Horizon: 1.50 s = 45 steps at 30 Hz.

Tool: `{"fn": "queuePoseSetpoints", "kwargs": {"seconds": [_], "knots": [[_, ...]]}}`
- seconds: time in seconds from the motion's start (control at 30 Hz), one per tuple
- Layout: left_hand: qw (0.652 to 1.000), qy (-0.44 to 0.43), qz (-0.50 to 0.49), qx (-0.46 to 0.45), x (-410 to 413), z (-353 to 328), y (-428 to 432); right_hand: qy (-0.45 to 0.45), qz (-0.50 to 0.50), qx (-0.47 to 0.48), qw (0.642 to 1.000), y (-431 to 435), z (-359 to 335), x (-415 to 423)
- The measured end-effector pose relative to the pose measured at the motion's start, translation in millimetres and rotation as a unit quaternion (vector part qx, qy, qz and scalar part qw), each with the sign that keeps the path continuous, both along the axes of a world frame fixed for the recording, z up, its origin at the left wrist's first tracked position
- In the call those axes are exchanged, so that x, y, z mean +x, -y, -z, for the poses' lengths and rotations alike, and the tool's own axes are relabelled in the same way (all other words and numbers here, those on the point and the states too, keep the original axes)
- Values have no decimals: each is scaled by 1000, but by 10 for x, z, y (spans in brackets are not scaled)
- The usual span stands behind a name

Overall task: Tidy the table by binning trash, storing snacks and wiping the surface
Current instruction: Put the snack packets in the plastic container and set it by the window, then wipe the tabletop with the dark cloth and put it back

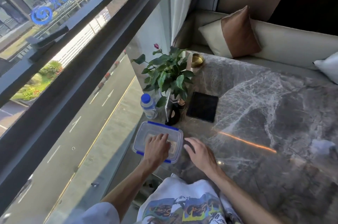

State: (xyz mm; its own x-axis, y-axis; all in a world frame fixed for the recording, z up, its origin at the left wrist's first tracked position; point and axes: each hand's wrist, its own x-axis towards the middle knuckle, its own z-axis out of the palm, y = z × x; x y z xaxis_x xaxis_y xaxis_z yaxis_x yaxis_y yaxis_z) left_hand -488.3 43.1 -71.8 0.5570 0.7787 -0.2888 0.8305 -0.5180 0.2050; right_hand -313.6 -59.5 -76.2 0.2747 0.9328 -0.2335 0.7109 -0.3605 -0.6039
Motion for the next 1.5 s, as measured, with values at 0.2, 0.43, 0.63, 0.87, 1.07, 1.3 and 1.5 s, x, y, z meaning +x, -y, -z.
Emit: {"fn": "queuePoseSetpoints", "kwargs": {"seconds": [0.2,0.43,0.63,0.87,1.07,1.3,1.5], "knots": [[999,-9,43,-9,767,-102,361,47,168,-12,985,869,-80,1124],[999,-3,21,-35,1738,-76,849,53,264,-7,963,1734,-149,2204],[999,1,-32,-38,2189,-84,939,38,244,-23,969,1764,-62,2689],[994,31,-96,-35,2315,-1,290,-41,189,-63,979,786,43,2629],[991,30,-83,-96,2769,389,-391,-108,181,-122,970,-106,227,2323],[996,-79,7,-45,3002,794,-621,-156,236,-144,948,-337,399,2261],[991,-97,16,-94,3151,785,-775,-190,249,-196,929,8,444,2294]]}}
